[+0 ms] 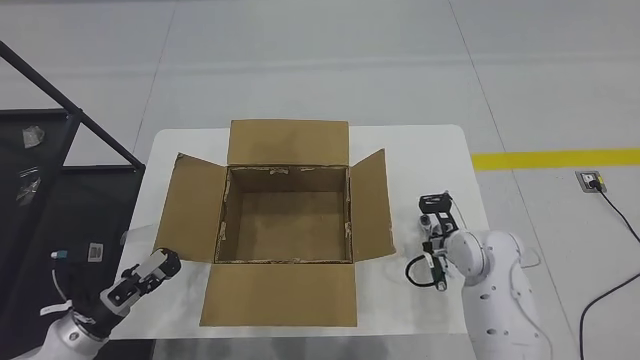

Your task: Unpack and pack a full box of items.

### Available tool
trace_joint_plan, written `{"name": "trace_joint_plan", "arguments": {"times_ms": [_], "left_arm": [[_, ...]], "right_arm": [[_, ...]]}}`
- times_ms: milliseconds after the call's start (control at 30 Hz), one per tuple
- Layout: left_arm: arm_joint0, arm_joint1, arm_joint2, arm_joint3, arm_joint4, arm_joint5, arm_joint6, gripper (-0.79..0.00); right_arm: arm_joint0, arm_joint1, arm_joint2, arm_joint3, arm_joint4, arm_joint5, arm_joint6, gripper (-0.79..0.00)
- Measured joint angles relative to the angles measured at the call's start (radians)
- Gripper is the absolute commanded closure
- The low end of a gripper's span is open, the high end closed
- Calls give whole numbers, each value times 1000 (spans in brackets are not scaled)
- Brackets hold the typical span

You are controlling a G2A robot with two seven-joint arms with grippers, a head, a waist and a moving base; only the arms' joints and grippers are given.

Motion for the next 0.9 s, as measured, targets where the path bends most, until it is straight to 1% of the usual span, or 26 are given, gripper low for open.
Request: {"name": "trace_joint_plan", "arguments": {"times_ms": [167,267,300,333,367,500,567,600,633,700,733,833,900], "left_arm": [[6,0,-5,2,-4,-2,5,-785],[9,1,-6,0,-5,-3,6,-785],[10,1,-6,0,-6,-3,6,-785],[10,1,-7,-1,-7,-3,7,-785],[11,1,-8,-1,-8,-4,8,-785],[16,1,-16,0,-17,-11,9,-785],[19,1,-20,0,-21,-15,9,-785],[21,1,-21,-1,-23,-17,8,-785],[22,2,-23,-1,-24,-18,7,-785],[25,2,-25,-1,-25,-21,6,-785],[26,2,-26,-1,-26,-22,6,-785],[29,2,-31,-2,-30,-28,4,-785],[34,2,-35,-3,-33,-34,2,-785]], "right_arm": [[20,6,-17,42,33,-30,0,0],[36,9,-31,78,34,-24,-1,0],[44,10,-35,94,34,-19,-2,-25],[50,11,-38,106,34,-16,-4,-252],[55,12,-40,115,36,-12,-6,-299],[64,17,-48,128,50,-4,-12,-376],[62,19,-51,117,55,-2,-12,-520],[57,20,-54,104,59,0,-13,-573],[53,21,-56,91,63,2,-15,-690],[38,23,-60,47,74,5,-17,-767],[29,24,-62,23,77,10,-16,-785],[-5,24,-69,-91,85,56,-20,-785],[-37,23,-76,-208,116,77,-33,-785]]}}
